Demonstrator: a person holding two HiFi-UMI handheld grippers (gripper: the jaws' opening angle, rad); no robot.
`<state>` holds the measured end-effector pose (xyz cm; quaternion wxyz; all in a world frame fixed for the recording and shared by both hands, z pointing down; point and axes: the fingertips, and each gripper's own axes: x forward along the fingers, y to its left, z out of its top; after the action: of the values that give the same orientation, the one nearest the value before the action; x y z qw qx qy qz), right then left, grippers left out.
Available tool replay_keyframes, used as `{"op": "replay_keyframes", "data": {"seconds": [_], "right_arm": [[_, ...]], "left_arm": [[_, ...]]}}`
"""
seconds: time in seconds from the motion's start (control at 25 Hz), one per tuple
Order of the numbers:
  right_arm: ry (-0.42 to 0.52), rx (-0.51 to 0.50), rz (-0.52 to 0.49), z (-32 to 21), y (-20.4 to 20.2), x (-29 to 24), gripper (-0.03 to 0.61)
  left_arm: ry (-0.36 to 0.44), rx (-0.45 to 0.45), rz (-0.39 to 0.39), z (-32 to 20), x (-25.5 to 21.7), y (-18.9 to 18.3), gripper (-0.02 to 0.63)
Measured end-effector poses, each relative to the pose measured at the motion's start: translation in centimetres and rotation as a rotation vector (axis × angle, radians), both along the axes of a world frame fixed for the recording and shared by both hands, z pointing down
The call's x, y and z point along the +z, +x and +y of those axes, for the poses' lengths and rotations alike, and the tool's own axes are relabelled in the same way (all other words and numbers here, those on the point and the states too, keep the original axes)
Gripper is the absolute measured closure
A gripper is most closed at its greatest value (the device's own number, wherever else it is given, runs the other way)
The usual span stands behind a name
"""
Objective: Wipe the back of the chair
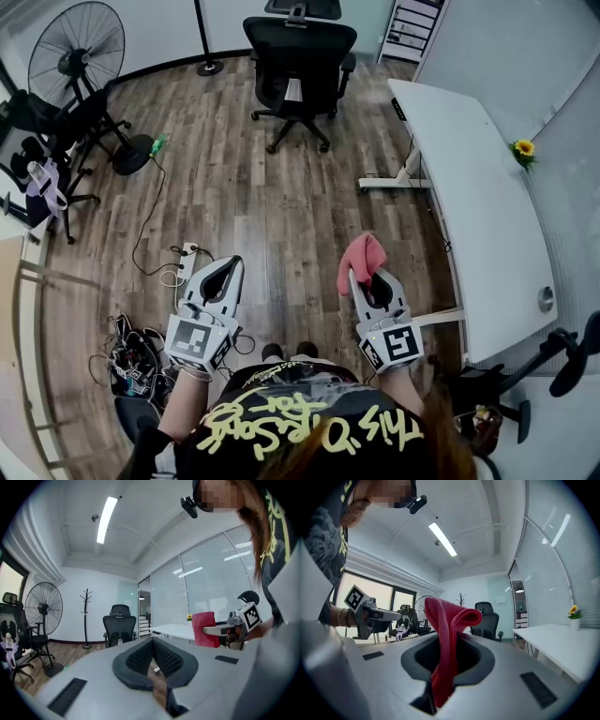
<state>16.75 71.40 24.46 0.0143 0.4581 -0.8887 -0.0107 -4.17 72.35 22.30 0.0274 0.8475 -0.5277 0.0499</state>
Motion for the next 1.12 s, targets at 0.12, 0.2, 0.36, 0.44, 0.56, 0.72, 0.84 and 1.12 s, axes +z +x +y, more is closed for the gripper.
{"op": "replay_keyframes", "data": {"seconds": [0.12, 0.2, 0.36, 0.44, 0.56, 0.72, 0.84, 1.12], "right_arm": [[0.002, -0.005, -0.005, 0.1, -0.4, -0.1, 0.517], [0.002, -0.014, -0.019, 0.2, -0.7, -0.3, 0.517], [0.004, -0.024, -0.022, 0.3, -1.5, -0.3, 0.517], [0.004, -0.026, -0.027, 0.3, -1.8, -0.3, 0.517], [0.004, -0.023, -0.024, 0.3, -2.4, -0.4, 0.517], [0.004, -0.02, -0.022, 0.5, -3.7, -0.5, 0.517], [0.006, -0.016, -0.02, 0.9, -4.8, -0.5, 0.517], [0.0, 0.016, -0.014, 2.6, -6.6, 0.4, 0.517]], "left_arm": [[0.002, 0.003, 0.006, 0.2, 0.1, -0.3, 0.621], [0.004, 0.004, 0.01, 0.3, 0.2, -0.5, 0.621], [0.003, 0.01, 0.003, 0.4, 0.3, -0.9, 0.621], [0.002, 0.011, 0.002, 0.5, 0.2, -1.3, 0.62], [-0.003, 0.005, 0.005, 0.5, -0.1, -2.0, 0.621], [0.012, 0.019, 0.016, 0.7, -0.1, -3.1, 0.62], [0.01, 0.026, 0.034, 0.9, 0.0, -4.2, 0.62], [-0.024, 0.048, 0.04, 1.6, 1.9, -6.2, 0.621]]}}
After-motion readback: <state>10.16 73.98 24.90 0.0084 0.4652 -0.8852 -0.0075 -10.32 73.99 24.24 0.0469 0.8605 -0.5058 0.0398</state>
